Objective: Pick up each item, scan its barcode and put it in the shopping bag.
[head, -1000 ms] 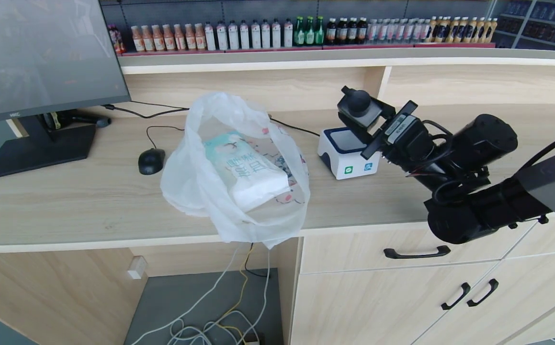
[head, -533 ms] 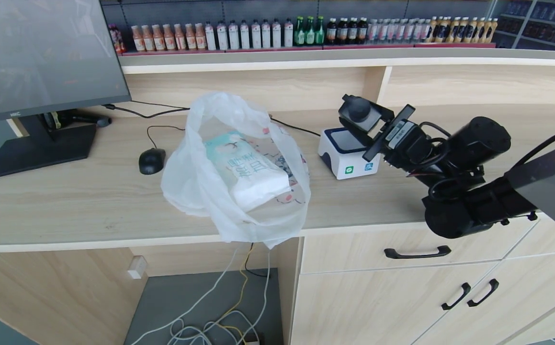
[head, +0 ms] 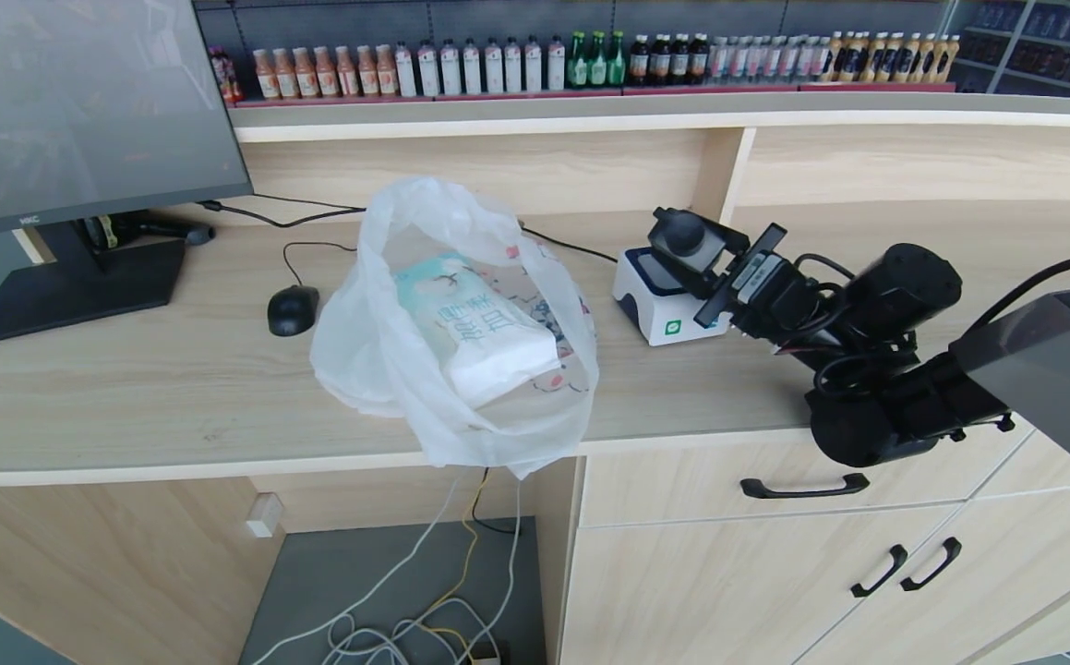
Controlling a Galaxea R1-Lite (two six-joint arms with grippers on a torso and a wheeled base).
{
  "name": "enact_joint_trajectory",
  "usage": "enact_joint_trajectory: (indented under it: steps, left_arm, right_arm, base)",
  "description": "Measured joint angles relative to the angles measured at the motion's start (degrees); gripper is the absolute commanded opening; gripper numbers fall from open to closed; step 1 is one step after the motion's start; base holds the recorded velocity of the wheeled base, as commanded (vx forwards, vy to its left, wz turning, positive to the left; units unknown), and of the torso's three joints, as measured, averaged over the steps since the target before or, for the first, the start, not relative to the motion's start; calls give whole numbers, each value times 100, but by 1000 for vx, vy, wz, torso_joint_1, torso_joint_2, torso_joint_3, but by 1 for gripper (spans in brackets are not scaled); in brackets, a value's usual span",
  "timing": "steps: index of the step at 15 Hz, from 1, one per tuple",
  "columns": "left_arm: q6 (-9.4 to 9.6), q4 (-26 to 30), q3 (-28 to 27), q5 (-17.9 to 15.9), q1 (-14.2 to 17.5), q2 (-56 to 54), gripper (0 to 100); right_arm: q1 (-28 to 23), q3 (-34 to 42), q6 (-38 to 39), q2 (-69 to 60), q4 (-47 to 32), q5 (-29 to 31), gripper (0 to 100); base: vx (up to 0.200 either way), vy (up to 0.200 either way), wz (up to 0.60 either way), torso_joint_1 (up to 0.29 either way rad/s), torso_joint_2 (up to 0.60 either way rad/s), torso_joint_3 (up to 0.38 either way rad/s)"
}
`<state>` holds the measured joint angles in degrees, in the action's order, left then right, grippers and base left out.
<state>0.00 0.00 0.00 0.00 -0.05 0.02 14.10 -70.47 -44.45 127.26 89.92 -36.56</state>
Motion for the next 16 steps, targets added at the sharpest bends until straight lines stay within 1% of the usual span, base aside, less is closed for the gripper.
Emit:
enact_joint_trajectory:
  steps: [16]
  left_arm:
    - [0, 0, 0, 0, 5, 0, 100]
  right_arm:
    - [-38, -257, 17, 141, -1, -6, 0]
  base:
    - [0, 0, 0, 0, 0, 0]
